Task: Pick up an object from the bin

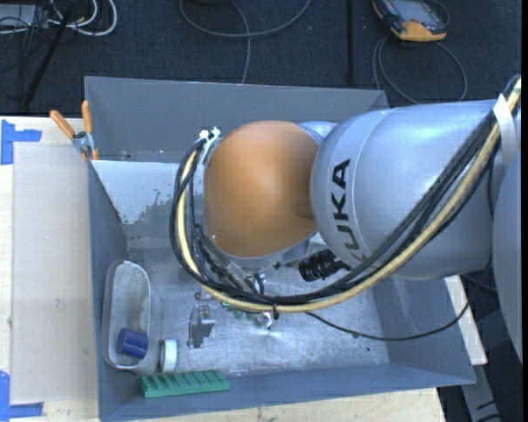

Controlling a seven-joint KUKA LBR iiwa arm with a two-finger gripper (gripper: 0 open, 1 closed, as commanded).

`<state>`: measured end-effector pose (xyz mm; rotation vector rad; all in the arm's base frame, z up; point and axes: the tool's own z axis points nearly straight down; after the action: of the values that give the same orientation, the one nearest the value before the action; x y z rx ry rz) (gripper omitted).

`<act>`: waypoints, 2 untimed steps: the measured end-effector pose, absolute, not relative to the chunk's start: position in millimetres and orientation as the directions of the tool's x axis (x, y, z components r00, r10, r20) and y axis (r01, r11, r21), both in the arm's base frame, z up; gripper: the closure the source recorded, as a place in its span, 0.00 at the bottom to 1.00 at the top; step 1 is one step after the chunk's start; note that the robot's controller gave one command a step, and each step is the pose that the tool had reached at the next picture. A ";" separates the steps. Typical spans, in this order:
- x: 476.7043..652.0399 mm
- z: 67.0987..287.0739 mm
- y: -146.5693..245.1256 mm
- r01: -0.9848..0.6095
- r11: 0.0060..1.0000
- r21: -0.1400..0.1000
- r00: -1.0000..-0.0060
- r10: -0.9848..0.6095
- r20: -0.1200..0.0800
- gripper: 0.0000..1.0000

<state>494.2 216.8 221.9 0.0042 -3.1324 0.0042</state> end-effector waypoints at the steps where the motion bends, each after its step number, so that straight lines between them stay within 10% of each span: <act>1: 472.7 144.2 130.3 -0.038 0.999 -0.006 -0.999 -0.038 0.012 0.00; 2: 560.0 163.0 90.4 -0.134 0.991 -0.002 -0.991 -0.134 -0.007 0.00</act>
Offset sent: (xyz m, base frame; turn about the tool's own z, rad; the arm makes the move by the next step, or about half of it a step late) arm -0.0194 -0.0814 -0.0729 -0.0417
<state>560.0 90.4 163.0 0.2118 -3.1413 0.0025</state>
